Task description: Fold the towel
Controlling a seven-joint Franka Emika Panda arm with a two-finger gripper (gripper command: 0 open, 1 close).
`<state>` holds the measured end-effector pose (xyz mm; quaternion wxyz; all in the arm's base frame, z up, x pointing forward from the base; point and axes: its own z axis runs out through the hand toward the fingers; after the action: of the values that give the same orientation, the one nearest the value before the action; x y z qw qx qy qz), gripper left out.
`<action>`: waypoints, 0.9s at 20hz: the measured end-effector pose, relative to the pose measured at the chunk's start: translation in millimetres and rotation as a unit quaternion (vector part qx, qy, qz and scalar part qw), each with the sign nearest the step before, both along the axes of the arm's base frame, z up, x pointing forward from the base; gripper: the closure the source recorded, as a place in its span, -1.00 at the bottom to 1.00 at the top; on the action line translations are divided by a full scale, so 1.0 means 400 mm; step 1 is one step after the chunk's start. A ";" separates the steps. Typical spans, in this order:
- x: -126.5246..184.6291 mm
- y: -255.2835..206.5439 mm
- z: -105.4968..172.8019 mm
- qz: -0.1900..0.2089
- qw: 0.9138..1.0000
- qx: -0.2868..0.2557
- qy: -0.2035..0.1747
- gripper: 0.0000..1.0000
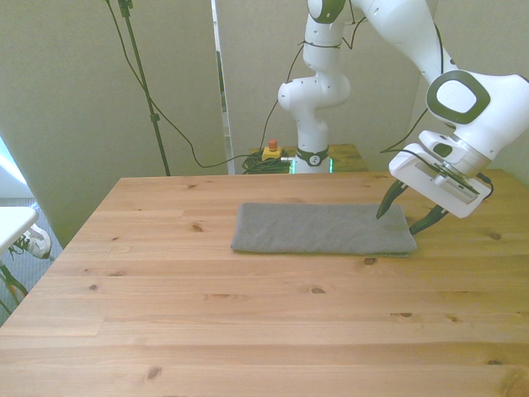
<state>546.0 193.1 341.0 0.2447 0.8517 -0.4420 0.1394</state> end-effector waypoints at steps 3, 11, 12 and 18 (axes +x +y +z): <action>-0.003 0.003 -0.005 0.004 1.000 0.003 -0.001 1.00; -0.014 0.010 -0.020 0.011 1.000 0.008 -0.001 1.00; -0.016 0.011 -0.021 0.012 1.000 0.007 0.000 1.00; -0.021 0.011 -0.025 0.014 1.000 0.009 -0.001 1.00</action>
<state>537.5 197.5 330.9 0.2345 0.8600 -0.4314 0.1391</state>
